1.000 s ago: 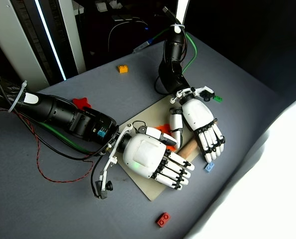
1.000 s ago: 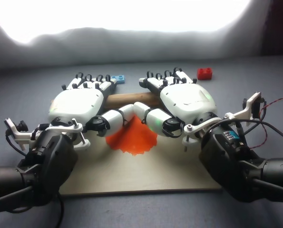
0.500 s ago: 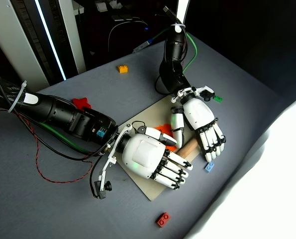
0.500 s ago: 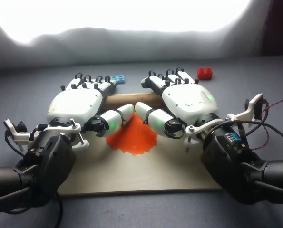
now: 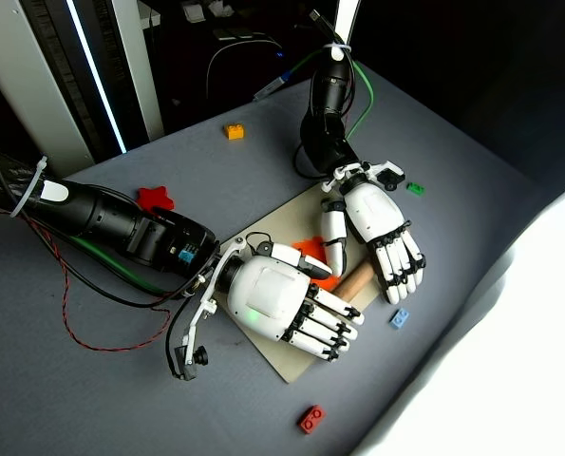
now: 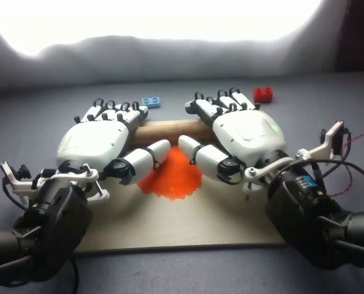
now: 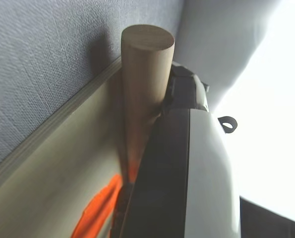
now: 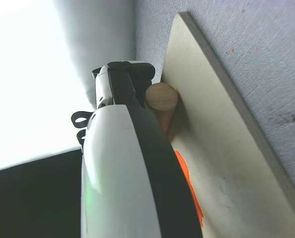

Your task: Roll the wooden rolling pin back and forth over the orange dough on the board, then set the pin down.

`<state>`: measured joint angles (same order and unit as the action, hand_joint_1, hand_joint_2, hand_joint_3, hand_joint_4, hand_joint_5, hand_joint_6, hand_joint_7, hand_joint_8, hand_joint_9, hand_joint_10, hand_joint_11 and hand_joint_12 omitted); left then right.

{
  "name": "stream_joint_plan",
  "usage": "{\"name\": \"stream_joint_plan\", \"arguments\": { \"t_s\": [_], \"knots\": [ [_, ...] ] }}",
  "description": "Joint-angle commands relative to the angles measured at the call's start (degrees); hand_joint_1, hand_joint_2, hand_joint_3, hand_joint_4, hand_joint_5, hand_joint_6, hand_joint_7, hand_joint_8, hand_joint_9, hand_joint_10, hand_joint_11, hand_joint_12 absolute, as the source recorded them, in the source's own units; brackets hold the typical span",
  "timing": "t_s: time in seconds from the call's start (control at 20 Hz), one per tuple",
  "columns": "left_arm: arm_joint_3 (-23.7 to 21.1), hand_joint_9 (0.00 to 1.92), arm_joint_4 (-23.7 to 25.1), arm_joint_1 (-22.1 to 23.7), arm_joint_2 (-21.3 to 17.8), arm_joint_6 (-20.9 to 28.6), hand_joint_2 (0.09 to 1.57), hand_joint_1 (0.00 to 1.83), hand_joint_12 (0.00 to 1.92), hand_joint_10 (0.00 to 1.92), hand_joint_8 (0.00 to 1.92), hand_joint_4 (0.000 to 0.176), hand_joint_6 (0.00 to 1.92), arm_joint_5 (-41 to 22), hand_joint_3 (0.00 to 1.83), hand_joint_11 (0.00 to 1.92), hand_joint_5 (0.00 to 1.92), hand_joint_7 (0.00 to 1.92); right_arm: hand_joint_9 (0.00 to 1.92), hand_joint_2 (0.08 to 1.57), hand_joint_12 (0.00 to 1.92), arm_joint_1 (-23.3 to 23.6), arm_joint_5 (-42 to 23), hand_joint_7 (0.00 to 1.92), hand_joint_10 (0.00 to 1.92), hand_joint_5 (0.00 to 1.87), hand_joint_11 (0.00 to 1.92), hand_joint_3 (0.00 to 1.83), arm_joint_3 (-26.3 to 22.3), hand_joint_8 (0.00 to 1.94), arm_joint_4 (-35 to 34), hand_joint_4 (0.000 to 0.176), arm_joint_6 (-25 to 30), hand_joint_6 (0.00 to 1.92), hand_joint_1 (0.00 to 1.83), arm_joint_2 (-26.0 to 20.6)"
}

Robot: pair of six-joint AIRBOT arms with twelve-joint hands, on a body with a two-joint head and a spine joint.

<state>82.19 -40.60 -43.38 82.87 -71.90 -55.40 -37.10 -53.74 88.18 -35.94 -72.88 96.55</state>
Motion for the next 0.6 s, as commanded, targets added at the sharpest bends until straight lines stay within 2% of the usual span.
{"name": "stream_joint_plan", "arguments": {
  "t_s": [0.0, 0.55],
  "knots": [
    [0.2, 0.25, 0.9, -0.6, -0.6, 0.4, 1.33, 0.00, 0.56, 0.00, 0.00, 0.000, 0.00, -5.1, 0.00, 0.00, 0.26, 0.29, 0.15, 1.38, 1.12, -0.2, -5.6, 0.47, 0.67, 0.15, 0.00, 0.00, -0.2, 0.00, 1.9, 0.000, 0.2, 0.58, 0.00, -0.4],
    [-0.2, 0.26, 4.5, -1.6, -0.9, 3.0, 1.33, 0.00, 0.60, 0.00, 0.00, 0.000, 0.00, -5.2, 0.00, 0.00, 0.27, 0.31, 0.16, 1.38, 1.12, -1.7, -5.9, 0.49, 0.66, 0.14, 0.00, 0.00, -3.0, 0.01, 2.2, 0.000, 0.2, 0.58, 0.00, -0.9]
  ]
}}
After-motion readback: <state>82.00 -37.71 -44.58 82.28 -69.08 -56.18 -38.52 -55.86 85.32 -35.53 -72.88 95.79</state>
